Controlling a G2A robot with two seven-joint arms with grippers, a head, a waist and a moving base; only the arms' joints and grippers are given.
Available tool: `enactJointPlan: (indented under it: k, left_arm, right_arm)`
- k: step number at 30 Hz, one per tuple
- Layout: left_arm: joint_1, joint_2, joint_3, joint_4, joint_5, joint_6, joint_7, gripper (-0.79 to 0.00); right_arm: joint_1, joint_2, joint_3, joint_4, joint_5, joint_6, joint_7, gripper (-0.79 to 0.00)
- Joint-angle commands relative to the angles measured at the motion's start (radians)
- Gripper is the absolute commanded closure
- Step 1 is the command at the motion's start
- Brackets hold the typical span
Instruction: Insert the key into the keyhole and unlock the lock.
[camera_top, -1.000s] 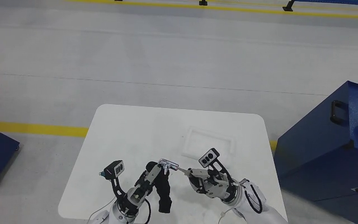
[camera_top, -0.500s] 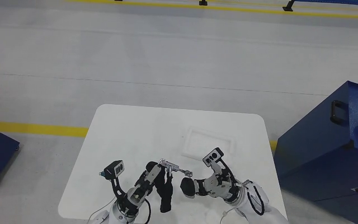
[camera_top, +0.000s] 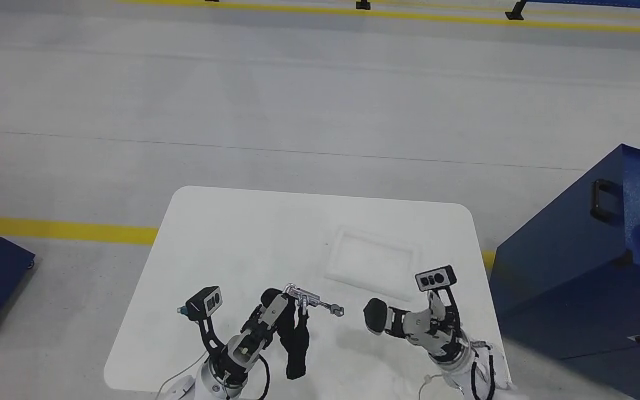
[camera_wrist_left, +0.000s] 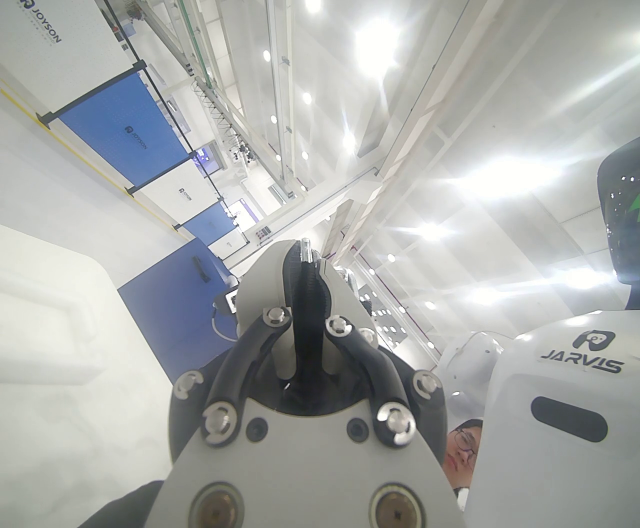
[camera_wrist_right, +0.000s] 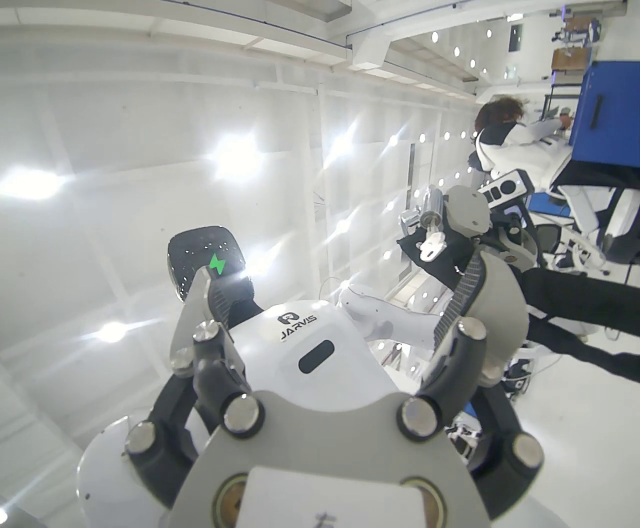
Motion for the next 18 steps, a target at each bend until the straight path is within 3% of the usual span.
enactJointPlan:
  k: [1,18]
  left_arm:
    - [0.0,0.0,0.0,0.0,0.0,0.0,0.0,0.0]
    - [0.0,0.0,0.0,0.0,0.0,0.0,0.0,0.0]
  right_arm:
    - [-0.003,-0.001,0.027,0.013,-0.02,-0.069,0.007,-0.785]
    - [0.001,-0.003,0.044,0.017,-0.03,-0.101,0.008,-0.785]
